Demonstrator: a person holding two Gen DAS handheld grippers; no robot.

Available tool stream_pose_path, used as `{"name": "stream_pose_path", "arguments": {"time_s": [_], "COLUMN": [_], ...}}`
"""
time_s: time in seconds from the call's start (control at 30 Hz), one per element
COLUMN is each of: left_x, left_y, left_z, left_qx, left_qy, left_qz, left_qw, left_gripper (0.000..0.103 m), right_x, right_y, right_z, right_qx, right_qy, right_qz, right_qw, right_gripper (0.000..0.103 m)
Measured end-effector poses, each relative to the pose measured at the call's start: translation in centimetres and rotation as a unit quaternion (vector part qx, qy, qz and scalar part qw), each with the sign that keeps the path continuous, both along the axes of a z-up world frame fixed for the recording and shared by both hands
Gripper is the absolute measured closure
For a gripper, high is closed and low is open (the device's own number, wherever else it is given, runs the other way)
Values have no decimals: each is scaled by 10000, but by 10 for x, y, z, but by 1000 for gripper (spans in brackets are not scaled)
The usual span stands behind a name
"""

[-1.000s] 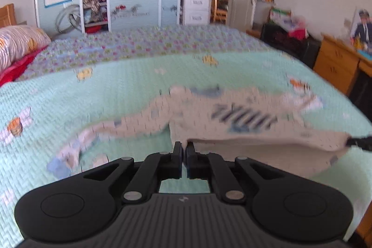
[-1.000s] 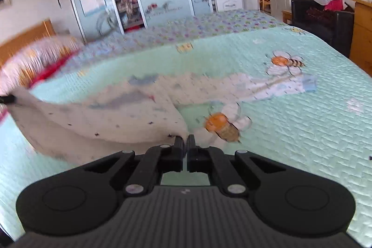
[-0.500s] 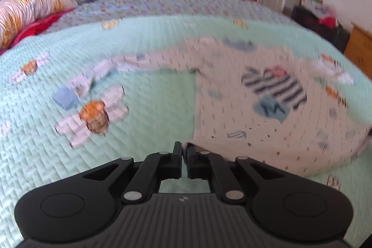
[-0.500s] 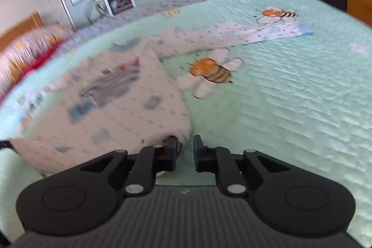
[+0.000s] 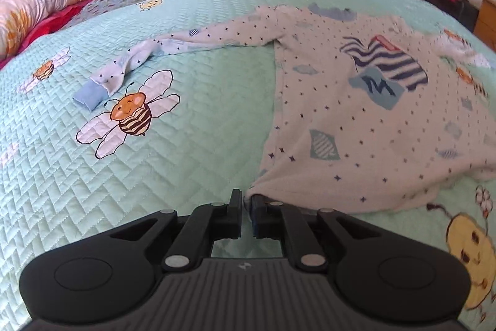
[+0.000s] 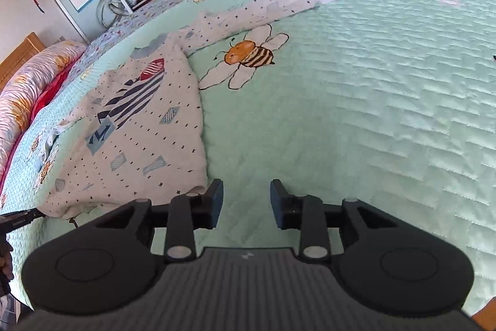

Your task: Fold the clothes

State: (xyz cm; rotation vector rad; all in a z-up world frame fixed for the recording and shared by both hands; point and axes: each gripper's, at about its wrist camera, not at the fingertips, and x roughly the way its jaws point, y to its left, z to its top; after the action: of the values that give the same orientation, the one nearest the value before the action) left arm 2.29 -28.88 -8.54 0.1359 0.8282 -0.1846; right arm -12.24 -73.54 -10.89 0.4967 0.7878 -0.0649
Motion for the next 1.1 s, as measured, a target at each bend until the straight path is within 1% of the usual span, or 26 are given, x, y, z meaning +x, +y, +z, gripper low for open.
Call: {"name": "stream_pose_path", "arguments": {"time_s": [0.03,0.07,0.13,0.2,0.27,0.3,0.33,0.37,0.4,0.43,0.5,0.57,0.6,0.63,0.67,0.7,0.77,0.83,0.9,0.93,0.97,1.03,1.07,1.1], "left_x": [1,3,7,11,15,16,18,20,19,17,13,9,9,9,11,13,16,16,9,6,2,0,-1,0], "left_y": [1,2,5,8,10,11,11,11,11,14,21,29,31,31,26,21,7,-4,-11,-14,-18,-18,-18,-14], "left_z": [1,2,2,1,2,3,4,5,13,25,49,69,74,74,68,60,33,7,-3,-9,-13,-13,-13,-10], "left_qx": [-13,-38,-145,-323,-495,-548,-602,-651,-645,-745,-946,-1142,-1139,-1047,-816,-585,-139,374,684,839,984,1018,1024,876], "left_qy": [-3,-1,61,146,209,223,236,242,145,130,102,125,141,182,246,306,330,350,51,-99,-242,-343,-388,-340], "left_qz": [31,72,108,124,97,77,57,37,14,24,43,-37,-61,-98,-187,-272,-414,-506,-538,-554,-564,-427,-359,-295], "left_qw": [10000,10000,9998,9993,9985,9982,9979,9976,9978,9971,9955,9934,9934,9943,9962,9974,9985,9974,9962,9949,9933,9933,9933,9951], "left_gripper": [95,93,92,92,93,95,97,99,99,99,99,99,99,99,96,96,95,95,95,93,88,81,81,81], "right_x": [0,2,8,17,27,33,39,43,46,47,37,24,19,17,16,19,27,36,36,35,33,30,29,28], "right_y": [2,4,6,4,7,9,13,15,15,13,-1,-14,-20,-23,-26,-26,-20,-10,-6,-6,-6,-6,-6,-7], "right_z": [0,-1,-5,-13,-19,-22,-24,-26,-26,-26,-18,-3,3,6,9,6,-6,-22,-30,-30,-29,-28,-27,-26], "right_qx": [32,109,354,784,1185,1295,1298,1321,1400,1581,2446,2986,3175,3150,3075,2833,2230,1763,1714,1705,1602,1443,1363,1291], "right_qy": [-55,-97,-174,-207,-277,-263,-205,-144,-74,-40,-186,-399,-464,-416,-349,-215,106,208,69,-5,-48,-92,-114,-125], "right_qz": [53,95,94,15,126,195,249,281,247,188,-52,-216,-291,-345,-377,-362,-384,-265,-335,-349,-332,-273,-244,-234], "right_qw": [10000,9998,9992,9967,9925,9910,9910,9907,9898,9872,9694,9533,9467,9475,9502,9581,9740,9838,9846,9847,9865,9891,9903,9913], "right_gripper": [59,54,53,53,53,55,69,98,100,100,100,100,100,100,100,100,100,100,99,99,99,99,98,98]}}
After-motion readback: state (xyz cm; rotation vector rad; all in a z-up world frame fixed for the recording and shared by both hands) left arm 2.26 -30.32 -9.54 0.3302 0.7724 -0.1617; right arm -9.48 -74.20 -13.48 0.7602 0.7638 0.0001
